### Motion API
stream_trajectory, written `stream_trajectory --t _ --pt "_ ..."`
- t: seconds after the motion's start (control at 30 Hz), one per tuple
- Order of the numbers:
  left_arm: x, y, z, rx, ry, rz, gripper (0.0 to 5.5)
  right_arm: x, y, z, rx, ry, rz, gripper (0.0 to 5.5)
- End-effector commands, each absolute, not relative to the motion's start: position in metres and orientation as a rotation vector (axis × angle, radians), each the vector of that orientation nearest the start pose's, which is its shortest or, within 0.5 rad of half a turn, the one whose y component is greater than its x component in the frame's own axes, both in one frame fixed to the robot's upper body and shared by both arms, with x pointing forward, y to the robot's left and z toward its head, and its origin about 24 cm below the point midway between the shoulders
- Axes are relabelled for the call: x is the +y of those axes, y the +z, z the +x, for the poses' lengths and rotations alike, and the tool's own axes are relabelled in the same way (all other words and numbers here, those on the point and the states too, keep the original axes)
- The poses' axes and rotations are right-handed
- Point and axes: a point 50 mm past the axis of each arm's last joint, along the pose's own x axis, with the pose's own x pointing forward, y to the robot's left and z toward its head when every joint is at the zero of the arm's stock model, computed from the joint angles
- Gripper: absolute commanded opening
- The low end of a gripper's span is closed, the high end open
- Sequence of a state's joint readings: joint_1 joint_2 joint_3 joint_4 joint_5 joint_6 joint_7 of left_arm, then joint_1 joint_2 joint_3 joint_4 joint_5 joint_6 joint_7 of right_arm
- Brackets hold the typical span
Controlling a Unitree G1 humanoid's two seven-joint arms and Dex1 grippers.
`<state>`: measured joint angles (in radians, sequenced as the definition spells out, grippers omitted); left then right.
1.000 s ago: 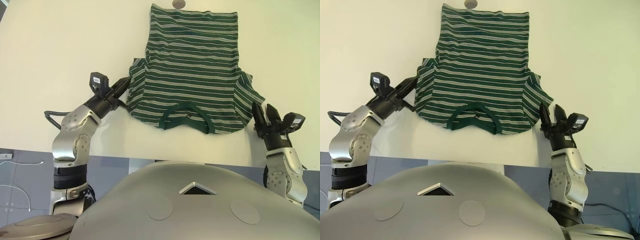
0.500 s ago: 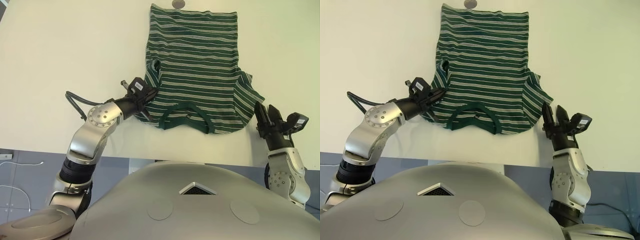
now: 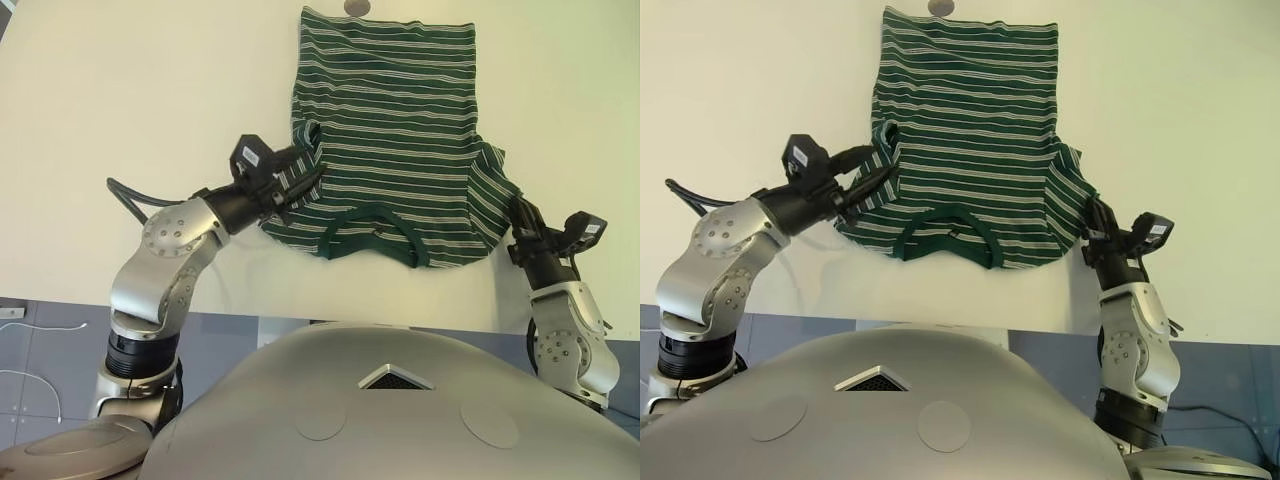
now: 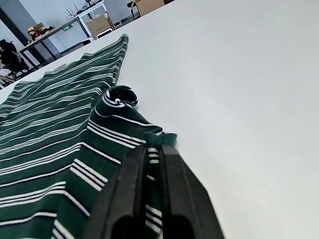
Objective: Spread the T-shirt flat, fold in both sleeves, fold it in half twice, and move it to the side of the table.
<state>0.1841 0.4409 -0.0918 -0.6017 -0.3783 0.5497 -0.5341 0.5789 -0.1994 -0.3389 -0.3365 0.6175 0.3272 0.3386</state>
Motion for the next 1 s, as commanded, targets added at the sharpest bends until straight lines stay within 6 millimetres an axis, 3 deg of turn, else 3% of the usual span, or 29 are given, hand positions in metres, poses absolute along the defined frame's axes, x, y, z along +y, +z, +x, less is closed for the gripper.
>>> stream_trajectory --t 0.03,0.13,0.27,0.43,0.53,0.63,0.73,0.8,0.9,1.0 --pt "0.167 0.078 0.190 0.260 -0.711 0.104 1.97 -0.234 0.044 0.121 0.261 0.125 0.222 0.03" --pt "0.175 0.069 0.183 0.297 -0.756 0.206 1.97 -0.207 0.054 0.127 0.268 0.324 0.031 0.03" --pt "0.179 0.074 0.180 0.267 -0.853 0.298 1.97 -0.180 0.046 0.139 0.354 0.493 -0.186 0.03" --pt "0.199 0.079 0.181 0.282 -0.965 0.522 1.97 -0.170 0.042 0.137 0.402 0.629 -0.244 0.03" --pt "0.198 0.079 0.176 0.278 -1.046 0.566 1.97 -0.165 0.043 0.135 0.405 0.682 -0.229 0.03" --pt "0.199 0.077 0.168 0.303 -1.175 0.645 2.17 -0.164 0.050 0.143 0.389 0.672 -0.190 0.63" --pt "0.205 0.080 0.169 0.305 -1.269 0.771 2.59 -0.169 0.069 0.147 0.355 0.720 -0.197 1.09" --pt "0.208 0.079 0.172 0.297 -1.302 0.849 2.96 -0.186 0.084 0.142 0.373 0.819 -0.283 1.49" --pt "0.206 0.062 0.170 0.309 -1.305 0.887 3.42 -0.220 0.094 0.135 0.459 0.904 -0.443 2.02" --pt "0.203 0.048 0.161 0.332 -1.351 0.908 3.85 -0.237 0.097 0.135 0.475 0.913 -0.530 2.44"
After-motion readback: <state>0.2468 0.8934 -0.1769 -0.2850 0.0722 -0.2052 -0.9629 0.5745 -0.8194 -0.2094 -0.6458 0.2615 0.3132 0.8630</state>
